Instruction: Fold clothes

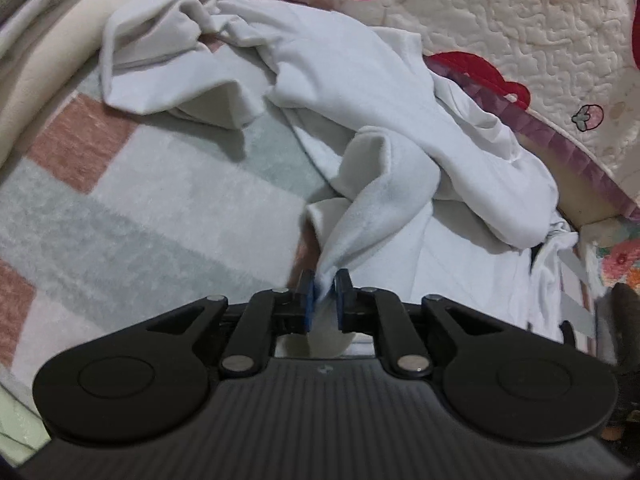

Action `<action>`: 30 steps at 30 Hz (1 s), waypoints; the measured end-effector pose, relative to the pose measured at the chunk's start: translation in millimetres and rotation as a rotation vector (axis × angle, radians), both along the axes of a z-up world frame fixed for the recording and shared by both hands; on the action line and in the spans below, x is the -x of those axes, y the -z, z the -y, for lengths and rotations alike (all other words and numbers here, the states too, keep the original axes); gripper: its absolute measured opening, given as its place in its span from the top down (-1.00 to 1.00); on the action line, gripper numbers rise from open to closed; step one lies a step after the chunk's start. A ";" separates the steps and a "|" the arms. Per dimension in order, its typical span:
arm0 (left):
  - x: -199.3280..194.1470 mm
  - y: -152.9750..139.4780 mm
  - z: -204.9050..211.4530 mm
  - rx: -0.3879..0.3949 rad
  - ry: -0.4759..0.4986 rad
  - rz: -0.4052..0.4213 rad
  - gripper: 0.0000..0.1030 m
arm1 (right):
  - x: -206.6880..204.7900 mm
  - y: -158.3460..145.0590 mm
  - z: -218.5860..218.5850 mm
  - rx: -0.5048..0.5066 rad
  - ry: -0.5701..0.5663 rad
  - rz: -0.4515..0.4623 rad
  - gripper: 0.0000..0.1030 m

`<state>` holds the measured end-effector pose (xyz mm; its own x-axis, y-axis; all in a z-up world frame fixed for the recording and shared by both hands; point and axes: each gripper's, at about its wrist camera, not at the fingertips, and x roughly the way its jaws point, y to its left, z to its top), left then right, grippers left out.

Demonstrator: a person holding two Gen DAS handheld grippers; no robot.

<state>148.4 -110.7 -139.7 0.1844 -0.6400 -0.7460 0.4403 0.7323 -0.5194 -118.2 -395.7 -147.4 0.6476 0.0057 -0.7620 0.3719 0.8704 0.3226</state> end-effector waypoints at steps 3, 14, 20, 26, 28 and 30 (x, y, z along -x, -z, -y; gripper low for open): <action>1.4 11.2 0.0 0.037 0.004 -0.029 0.54 | -2.2 0.3 -3.7 -0.036 0.034 0.016 0.02; 3.3 7.2 6.8 0.028 -0.004 -0.008 0.01 | -21.3 -1.0 -41.6 0.298 -0.310 0.011 -0.10; 24.0 5.2 34.7 -0.083 0.071 0.211 -0.07 | -11.6 -11.3 -29.0 0.287 -0.211 0.045 0.90; 21.6 -7.4 32.1 -0.088 0.049 0.246 0.91 | 22.3 -51.3 -14.9 0.351 -0.065 0.148 0.92; 28.7 -25.3 15.6 -0.076 0.016 0.292 0.92 | 37.0 -66.2 -9.1 0.371 -0.013 0.182 0.92; 39.2 -51.7 -6.0 -0.083 -0.047 0.354 0.92 | 49.3 -73.2 -1.2 0.361 0.024 0.178 0.92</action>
<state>109.2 -104.7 -88.0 0.4681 -0.5647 -0.6797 0.5468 0.7893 -0.2791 -167.5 -394.5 -74.2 0.7665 -0.2586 -0.5878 0.3591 0.9315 0.0585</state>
